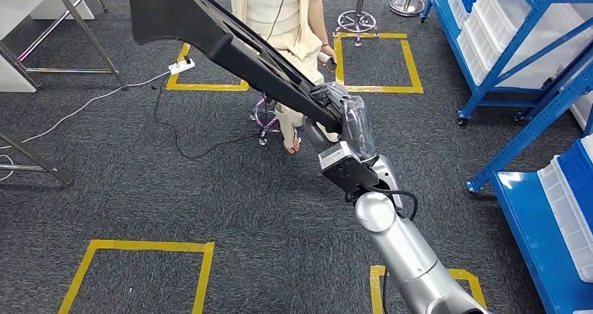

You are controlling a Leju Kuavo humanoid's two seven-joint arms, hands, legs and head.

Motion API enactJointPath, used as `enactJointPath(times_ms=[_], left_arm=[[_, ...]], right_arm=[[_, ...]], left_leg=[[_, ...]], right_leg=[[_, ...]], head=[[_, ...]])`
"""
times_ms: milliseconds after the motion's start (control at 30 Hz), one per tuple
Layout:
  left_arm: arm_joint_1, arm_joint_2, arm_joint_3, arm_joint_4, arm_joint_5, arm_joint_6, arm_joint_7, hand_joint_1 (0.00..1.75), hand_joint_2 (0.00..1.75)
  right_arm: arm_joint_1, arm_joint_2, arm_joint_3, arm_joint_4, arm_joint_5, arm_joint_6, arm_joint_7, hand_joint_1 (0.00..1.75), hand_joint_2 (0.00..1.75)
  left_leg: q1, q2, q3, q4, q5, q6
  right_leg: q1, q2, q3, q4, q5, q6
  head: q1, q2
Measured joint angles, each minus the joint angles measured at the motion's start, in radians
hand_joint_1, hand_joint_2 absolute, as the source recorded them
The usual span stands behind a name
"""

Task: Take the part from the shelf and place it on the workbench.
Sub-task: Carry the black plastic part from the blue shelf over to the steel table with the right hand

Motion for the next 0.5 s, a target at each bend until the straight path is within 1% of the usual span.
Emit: enactJointPath(times_ms=[33,100,133,167,200,233,267,300,333,367,400,433,467,500], left_arm=[[-0.001,0.001,0.001,0.0,0.0,0.0,0.001,0.0,0.0],[0.0,0.001,0.003,0.0,0.001,0.001,0.003,0.0,0.0],[0.001,0.0,0.004,0.0,0.001,0.002,0.004,0.0,0.0],[0.001,-0.001,0.005,0.0,0.001,0.003,0.004,0.0,0.0],[0.0,-0.002,0.005,0.0,0.001,0.003,0.004,0.0,0.0],[-0.001,-0.003,0.006,0.0,0.001,0.003,0.004,0.0,0.0],[-0.002,-0.003,0.006,0.0,0.001,0.003,0.004,0.0,0.0],[-0.002,-0.003,0.006,0.0,0.001,0.002,0.004,0.0,0.0],[-0.002,-0.004,0.006,0.0,0.001,0.002,0.004,0.0,0.0],[-0.001,-0.005,0.006,0.0,0.001,0.001,0.004,0.0,0.0],[0.0,-0.006,0.007,0.0,0.001,0.0,0.005,0.0,0.0],[0.0,-0.006,0.007,0.0,0.001,0.0,0.005,0.0,0.0],[0.0,-0.006,0.007,0.0,0.001,0.0,0.005,0.0,0.0],[0.0,-0.006,0.007,0.0,0.001,0.0,0.005,0.0,0.0]], right_arm=[[-0.001,0.0,0.0,0.0,0.0,0.0,0.0,1.75,1.75],[-0.004,0.001,0.002,0.001,-0.001,0.001,0.0,1.75,1.75],[-0.006,0.002,0.003,0.001,-0.002,0.002,0.001,1.75,1.75],[-0.009,0.002,0.003,0.002,-0.003,0.002,0.002,1.75,1.75],[-0.012,0.002,0.004,0.002,-0.004,0.003,0.002,1.75,1.75],[-0.014,0.002,0.005,0.003,-0.004,0.004,0.003,1.75,1.75],[-0.014,0.001,0.006,0.004,-0.005,0.004,0.004,1.75,1.75],[-0.014,-0.001,0.007,0.006,-0.004,0.004,0.006,1.75,1.75],[-0.013,-0.002,0.008,0.007,-0.004,0.005,0.008,1.75,1.75],[-0.013,-0.002,0.01,0.008,-0.004,0.006,0.009,1.75,1.75],[-0.014,-0.003,0.01,0.009,-0.003,0.006,0.009,1.75,1.75],[-0.014,-0.003,0.011,0.009,-0.003,0.007,0.009,1.75,1.75],[-0.015,-0.004,0.012,0.009,-0.003,0.007,0.009,1.75,1.75],[-0.015,-0.004,0.013,0.01,-0.003,0.007,0.009,1.75,1.75]], left_leg=[[-0.006,0.007,0.01,-0.021,0.001,0.004],[-0.011,-0.009,0.01,-0.028,0.0,0.01],[-0.009,-0.018,0.016,-0.036,0.005,0.014],[-0.006,-0.027,0.023,-0.046,0.01,0.018],[-0.003,-0.036,0.03,-0.055,0.015,0.023],[-0.001,-0.046,0.035,-0.06,0.018,0.026],[-0.001,-0.057,0.035,-0.062,0.019,0.029],[-0.001,-0.069,0.035,-0.061,0.018,0.029],[0.0,-0.081,0.035,-0.061,0.018,0.029],[0.001,-0.094,0.036,-0.06,0.018,0.028],[0.003,-0.107,0.036,-0.057,0.016,0.026],[0.005,-0.119,0.036,-0.052,0.014,0.022],[0.006,-0.13,0.034,-0.045,0.01,0.016],[0.006,-0.14,0.029,-0.039,0.007,0.009]], right_leg=[[0.002,-0.007,0.001,-0.001,-0.002,0.003],[0.003,-0.022,0.005,-0.004,-0.004,0.01],[0.003,-0.018,0.005,0.0,-0.008,0.014],[0.003,-0.001,-0.002,0.017,-0.018,0.016],[0.002,0.022,-0.018,0.055,-0.036,0.016],[0.0,0.047,-0.047,0.112,-0.06,0.013],[-0.003,0.063,-0.082,0.181,-0.087,0.011],[-0.006,0.069,-0.114,0.241,-0.105,0.012],[-0.009,0.071,-0.135,0.272,-0.11,0.018],[-0.012,0.072,-0.136,0.265,-0.098,0.028],[-0.016,0.075,-0.116,0.216,-0.07,0.041],[-0.021,0.085,-0.083,0.142,-0.037,0.054],[-0.024,0.097,-0.053,0.077,-0.012,0.06],[-0.026,0.106,-0.031,0.03,0.006,0.059]], head=[[0.0,0.0],[0.0,0.0],[0.002,0.0],[0.002,0.0],[0.003,0.0],[0.005,0.0],[0.005,0.0],[0.006,0.0],[0.007,0.0],[0.007,0.0],[0.007,0.0],[0.007,0.0],[0.008,0.0],[0.009,0.0]])
